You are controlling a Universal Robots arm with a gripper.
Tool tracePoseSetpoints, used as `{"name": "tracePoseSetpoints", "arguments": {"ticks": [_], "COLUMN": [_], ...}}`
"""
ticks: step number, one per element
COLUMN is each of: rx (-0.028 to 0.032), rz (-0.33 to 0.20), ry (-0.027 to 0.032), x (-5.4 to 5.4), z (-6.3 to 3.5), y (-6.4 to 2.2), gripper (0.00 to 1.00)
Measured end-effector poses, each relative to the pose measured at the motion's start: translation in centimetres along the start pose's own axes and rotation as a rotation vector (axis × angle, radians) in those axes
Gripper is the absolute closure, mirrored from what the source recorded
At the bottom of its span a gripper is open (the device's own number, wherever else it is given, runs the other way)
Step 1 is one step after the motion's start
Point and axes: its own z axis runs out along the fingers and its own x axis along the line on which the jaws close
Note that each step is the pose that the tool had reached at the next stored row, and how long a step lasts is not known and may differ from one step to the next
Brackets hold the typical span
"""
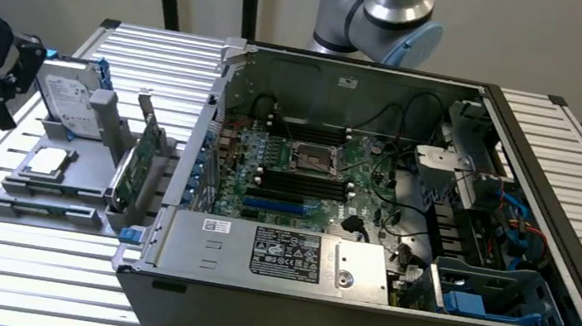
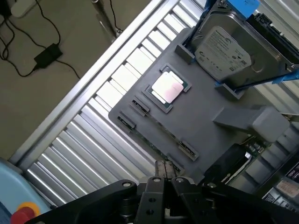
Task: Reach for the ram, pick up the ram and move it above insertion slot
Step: 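Pick up the ram and move it above insertion slot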
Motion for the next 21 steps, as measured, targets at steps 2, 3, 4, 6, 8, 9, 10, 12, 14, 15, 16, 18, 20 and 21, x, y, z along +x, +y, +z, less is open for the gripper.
{"name": "tracePoseSetpoints", "arguments": {"ticks": [2,3,4,6,8,9,10,12,14,15,16,18,20,21], "rx": [0.0000,0.0000,0.0000,0.0001,0.0001,0.0001,0.0001,0.0001,0.0002,0.0002,0.0002,0.0002,0.0003,0.0002], "rz": [-0.036,-0.054,-0.072,-0.109,-0.145,-0.163,-0.181,-0.217,-0.253,-0.272,-0.290,-0.327,-0.364,-0.382], "ry": [0.0013,0.0021,0.0027,0.0042,0.0055,0.0062,0.0069,0.0082,0.0096,0.0103,0.0111,0.0125,0.0139,0.0146], "x": [0.00,0.00,0.00,0.00,0.00,0.00,0.00,0.00,0.00,0.00,0.00,0.00,0.00,0.00], "z": [0.01,0.02,0.02,0.04,0.05,0.06,0.06,0.08,0.09,0.10,0.11,0.13,0.16,0.17], "y": [0.00,0.00,0.00,0.00,0.00,0.00,0.00,0.00,0.00,0.00,0.00,0.00,0.00,0.00], "gripper": [0.89,0.89,0.89,0.89,0.89,0.89,0.89,0.89,0.89,0.89,0.89,0.89,0.89,0.89]}}
